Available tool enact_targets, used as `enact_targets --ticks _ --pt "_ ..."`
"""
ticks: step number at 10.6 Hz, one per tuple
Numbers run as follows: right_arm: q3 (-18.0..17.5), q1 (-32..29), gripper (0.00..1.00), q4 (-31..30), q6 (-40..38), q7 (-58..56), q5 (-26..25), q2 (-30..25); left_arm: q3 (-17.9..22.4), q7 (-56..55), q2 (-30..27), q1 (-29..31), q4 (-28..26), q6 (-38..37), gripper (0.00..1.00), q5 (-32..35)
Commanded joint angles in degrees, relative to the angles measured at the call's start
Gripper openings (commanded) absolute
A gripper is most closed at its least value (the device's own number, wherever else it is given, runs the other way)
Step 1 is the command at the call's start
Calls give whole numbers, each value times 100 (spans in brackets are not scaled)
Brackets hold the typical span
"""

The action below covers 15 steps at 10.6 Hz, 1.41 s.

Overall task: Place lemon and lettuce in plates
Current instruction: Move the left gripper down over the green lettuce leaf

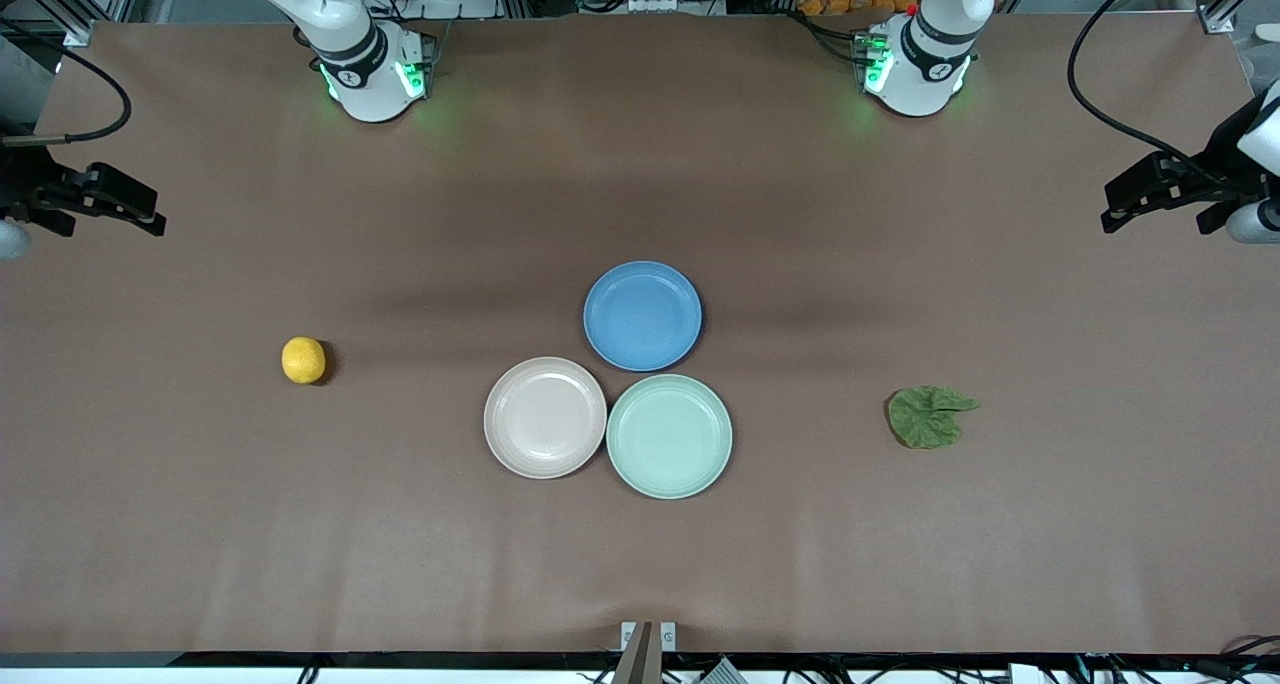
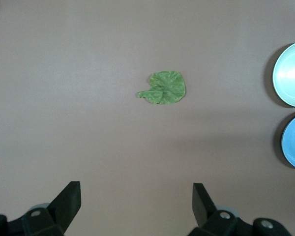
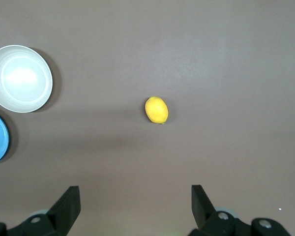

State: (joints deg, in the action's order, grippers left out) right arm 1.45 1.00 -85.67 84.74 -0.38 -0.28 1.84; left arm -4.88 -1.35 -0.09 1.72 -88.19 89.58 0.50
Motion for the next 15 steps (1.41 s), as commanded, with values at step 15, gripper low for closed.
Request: enact_targets --ticks 15 --pt "-22 -21 100 -20 -11 11 -69 -17 -145 -75 1563 -295 -453 1622 100 229"
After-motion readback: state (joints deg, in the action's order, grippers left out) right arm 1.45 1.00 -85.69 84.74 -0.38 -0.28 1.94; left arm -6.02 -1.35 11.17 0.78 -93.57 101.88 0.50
